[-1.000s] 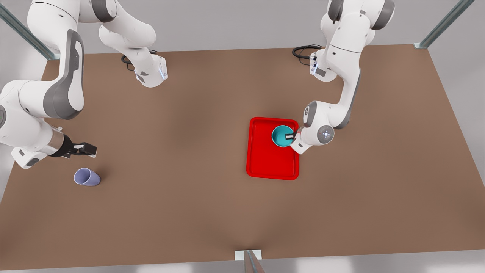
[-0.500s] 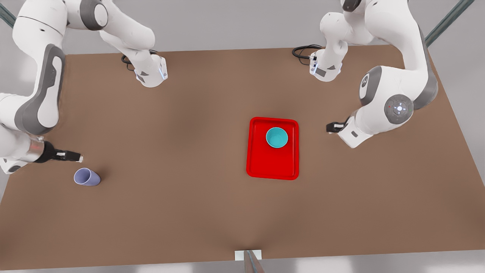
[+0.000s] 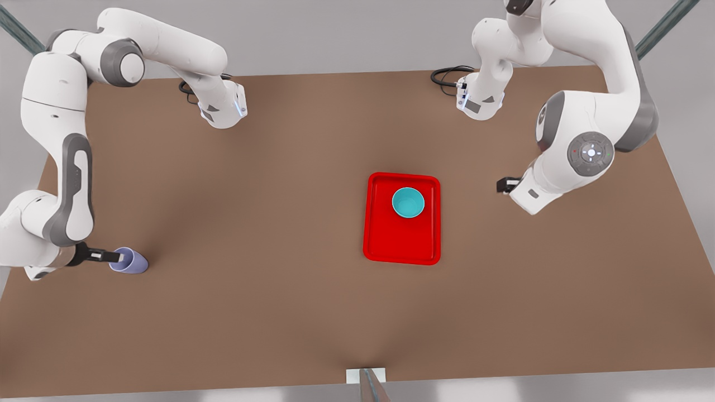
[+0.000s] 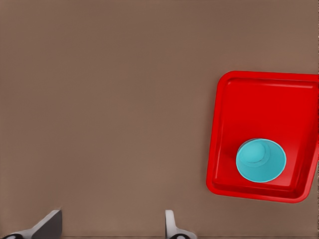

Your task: Place the bowl on the tray with the left arm and the cup on the tray with the right arm

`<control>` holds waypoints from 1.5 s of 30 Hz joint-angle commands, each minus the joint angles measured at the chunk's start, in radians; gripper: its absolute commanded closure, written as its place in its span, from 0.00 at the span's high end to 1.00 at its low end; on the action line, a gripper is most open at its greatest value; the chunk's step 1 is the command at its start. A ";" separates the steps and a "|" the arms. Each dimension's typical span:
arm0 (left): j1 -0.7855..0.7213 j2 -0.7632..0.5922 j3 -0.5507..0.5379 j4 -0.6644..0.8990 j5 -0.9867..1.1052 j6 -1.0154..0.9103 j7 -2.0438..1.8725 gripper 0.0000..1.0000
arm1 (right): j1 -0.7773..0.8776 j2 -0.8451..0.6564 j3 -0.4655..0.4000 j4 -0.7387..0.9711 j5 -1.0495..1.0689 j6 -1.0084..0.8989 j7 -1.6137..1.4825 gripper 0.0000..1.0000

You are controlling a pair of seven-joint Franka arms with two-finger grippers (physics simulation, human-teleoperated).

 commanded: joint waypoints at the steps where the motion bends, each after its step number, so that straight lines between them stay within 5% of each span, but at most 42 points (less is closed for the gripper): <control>1: 0.001 0.000 0.000 0.000 -0.004 0.000 -0.001 1.00 | -0.005 0.001 0.000 0.000 -0.007 0.001 0.000 1.00; 15: -0.001 0.007 0.000 -0.005 -0.008 -0.003 -0.004 1.00 | -0.037 0.081 0.005 0.015 -0.029 0.031 -0.003 1.00; 16: 0.001 0.007 0.000 -0.005 -0.007 -0.003 -0.004 1.00 | -0.037 0.081 0.005 0.017 -0.029 0.030 -0.003 0.95; 18: 0.001 0.007 0.000 -0.005 -0.008 -0.008 -0.004 1.00 | -0.034 0.084 0.005 0.019 -0.029 0.030 -0.003 0.42; 23: 0.001 0.002 -0.001 -0.005 -0.008 -0.028 -0.004 1.00 | -0.028 0.102 0.015 0.025 -0.078 0.042 0.006 0.21; 38: 0.001 0.005 0.000 -0.003 -0.008 -0.028 -0.002 1.00 | -0.031 0.107 0.037 0.035 -0.098 0.028 -0.014 0.21; 45: 0.001 0.002 0.000 -0.002 -0.007 -0.034 -0.002 1.00 | 0.073 -0.008 0.021 -0.003 -0.092 0.025 -0.003 0.21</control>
